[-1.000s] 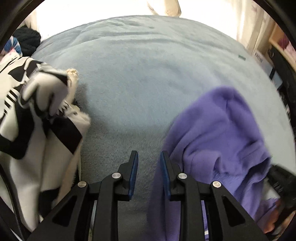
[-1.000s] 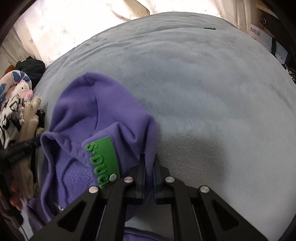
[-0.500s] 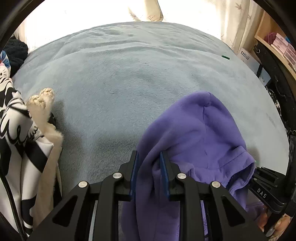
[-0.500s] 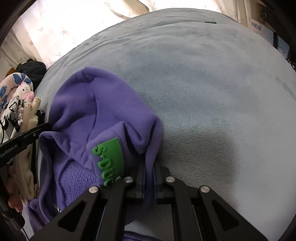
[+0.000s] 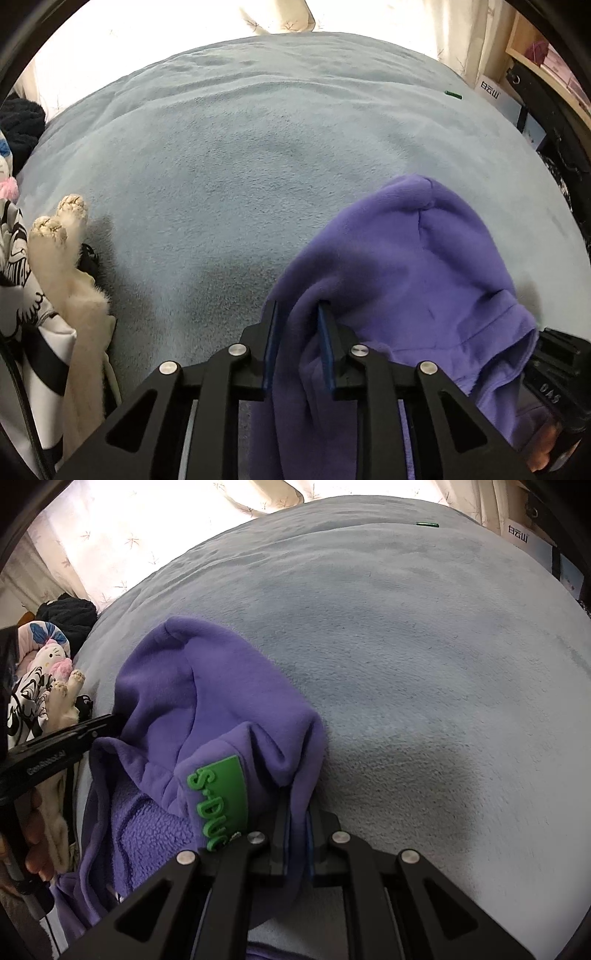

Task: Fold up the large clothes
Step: 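Lift the hood with both tools and lay it over the hoodie body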

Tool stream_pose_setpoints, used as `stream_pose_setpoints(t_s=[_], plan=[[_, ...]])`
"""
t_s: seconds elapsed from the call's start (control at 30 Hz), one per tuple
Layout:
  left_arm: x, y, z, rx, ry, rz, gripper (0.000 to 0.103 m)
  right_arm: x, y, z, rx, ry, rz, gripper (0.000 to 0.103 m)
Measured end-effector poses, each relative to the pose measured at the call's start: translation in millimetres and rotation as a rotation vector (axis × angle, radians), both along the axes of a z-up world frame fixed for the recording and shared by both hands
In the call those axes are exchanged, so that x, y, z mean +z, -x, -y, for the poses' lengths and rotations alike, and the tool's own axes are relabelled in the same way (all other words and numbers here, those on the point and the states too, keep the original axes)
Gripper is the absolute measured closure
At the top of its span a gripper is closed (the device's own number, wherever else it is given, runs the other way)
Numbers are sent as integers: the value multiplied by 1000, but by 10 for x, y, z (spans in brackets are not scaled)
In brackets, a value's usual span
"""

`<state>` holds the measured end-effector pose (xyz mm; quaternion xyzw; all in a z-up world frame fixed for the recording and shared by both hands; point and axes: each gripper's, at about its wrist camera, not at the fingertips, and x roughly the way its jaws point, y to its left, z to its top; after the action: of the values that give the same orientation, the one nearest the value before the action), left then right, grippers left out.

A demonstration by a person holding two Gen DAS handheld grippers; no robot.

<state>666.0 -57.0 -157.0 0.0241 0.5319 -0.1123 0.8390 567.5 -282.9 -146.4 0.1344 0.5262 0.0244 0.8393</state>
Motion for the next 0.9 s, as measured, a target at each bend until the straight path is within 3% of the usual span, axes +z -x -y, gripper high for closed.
stream_pose_setpoints(t_s=[0.1, 0.13, 0.2, 0.37, 0.5, 0.57, 0.7, 0.9], plan=[[-57, 25, 15, -4, -17, 6, 85, -16, -40, 53, -15, -50, -8, 93], [-92, 26, 24, -5, -27, 3, 96, -18, -47, 60, -18, -63, -8, 93], [-156, 27, 53, -15, -62, -18, 98, -17, -76, 54, -18, -73, -11, 93], [35, 115, -47, 27, -120, 27, 100, 91, -24, -168, 62, 120, 32, 97], [382, 269, -299, 59, -150, 83, 100, 268, 135, -131, 63, 153, 102, 98], [552, 387, -430, 54, -135, 100, 100, 368, 212, -152, 68, 179, 129, 98], [887, 753, -617, 31, -70, 164, 100, 705, 541, -408, 107, 336, 274, 98], [1180, 1563, -1080, 72, 96, 277, 100, 1120, 1510, -823, 173, 558, 553, 98]])
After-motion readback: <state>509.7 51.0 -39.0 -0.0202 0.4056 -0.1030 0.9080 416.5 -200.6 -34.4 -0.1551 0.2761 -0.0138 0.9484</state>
